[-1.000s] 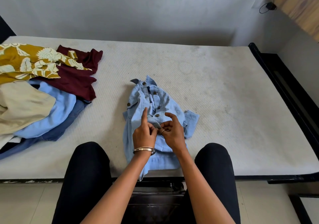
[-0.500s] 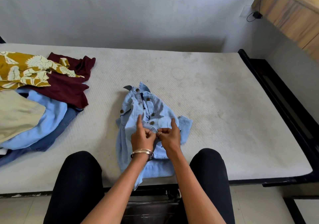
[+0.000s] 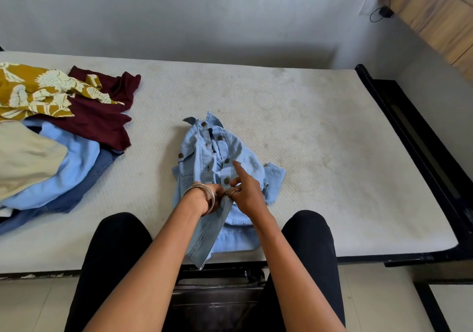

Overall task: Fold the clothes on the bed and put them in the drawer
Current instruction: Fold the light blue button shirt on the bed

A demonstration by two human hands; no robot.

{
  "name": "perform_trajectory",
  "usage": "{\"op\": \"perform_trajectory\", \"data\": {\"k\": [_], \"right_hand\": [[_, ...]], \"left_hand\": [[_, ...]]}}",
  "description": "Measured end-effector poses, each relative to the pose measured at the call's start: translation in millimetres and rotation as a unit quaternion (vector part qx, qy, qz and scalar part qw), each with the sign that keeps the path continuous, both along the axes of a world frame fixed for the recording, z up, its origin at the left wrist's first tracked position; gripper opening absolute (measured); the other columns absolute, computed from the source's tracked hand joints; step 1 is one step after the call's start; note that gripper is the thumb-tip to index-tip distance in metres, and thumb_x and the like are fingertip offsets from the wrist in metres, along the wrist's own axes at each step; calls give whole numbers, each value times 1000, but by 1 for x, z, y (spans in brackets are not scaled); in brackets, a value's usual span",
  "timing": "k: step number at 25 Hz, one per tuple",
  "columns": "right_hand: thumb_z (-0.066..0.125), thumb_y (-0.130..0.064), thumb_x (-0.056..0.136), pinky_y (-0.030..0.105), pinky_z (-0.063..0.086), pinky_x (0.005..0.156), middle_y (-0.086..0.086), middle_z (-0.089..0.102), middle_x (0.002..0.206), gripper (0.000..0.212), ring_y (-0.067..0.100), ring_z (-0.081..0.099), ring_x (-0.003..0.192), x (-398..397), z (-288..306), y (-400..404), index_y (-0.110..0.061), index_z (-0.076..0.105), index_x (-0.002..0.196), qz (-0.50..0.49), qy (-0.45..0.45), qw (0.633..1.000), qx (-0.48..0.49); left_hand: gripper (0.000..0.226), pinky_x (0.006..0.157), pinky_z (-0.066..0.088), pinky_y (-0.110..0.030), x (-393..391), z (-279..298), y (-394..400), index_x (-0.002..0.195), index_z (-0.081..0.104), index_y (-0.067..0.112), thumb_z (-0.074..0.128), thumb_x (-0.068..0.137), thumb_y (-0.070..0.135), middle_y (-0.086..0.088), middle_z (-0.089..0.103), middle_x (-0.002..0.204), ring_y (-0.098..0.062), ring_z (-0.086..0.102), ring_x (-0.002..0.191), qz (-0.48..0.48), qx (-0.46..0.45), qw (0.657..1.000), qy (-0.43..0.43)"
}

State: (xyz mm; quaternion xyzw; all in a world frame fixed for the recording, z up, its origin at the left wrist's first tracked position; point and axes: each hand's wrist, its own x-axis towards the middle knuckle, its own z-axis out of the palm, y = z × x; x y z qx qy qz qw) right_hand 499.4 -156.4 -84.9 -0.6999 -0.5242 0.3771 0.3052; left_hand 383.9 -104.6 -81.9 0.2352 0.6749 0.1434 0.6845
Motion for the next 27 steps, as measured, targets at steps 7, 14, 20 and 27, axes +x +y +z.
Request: {"op": "perform_trajectory", "data": {"k": [7,14,20,27], "right_hand": [[62,14,84,47,61,69,17,69,86,47,26,69,70,-2,8,-6,-2,53,127,-216,196,955,-58],[60,16,85,40,61,76,16,68,90,52,26,69,78,-17,36,-11,-8,55,131,-133,181,974,18],[47,16,91,38,60,82,22,68,104,45,29,71,90,-11,39,-27,-8,57,127,-100,284,952,52],[59,0,94,33,58,74,22,71,92,12,30,69,83,-6,41,-28,0,67,104,-149,335,930,35]], "left_hand": [[38,67,50,-29,-13,-7,-24,118,61,13,68,83,-2,-12,66,80,-18,59,69,-107,342,932,45],[18,82,54,-35,-23,24,-31,93,76,12,78,76,13,-6,75,90,-21,69,86,-192,483,837,172],[6,70,56,-29,-34,35,-21,77,74,10,77,73,13,-7,73,74,-22,69,72,-153,460,855,185],[5,69,57,-27,-19,33,-24,78,74,10,78,75,11,-5,72,75,-18,67,69,-161,440,870,152]]}}
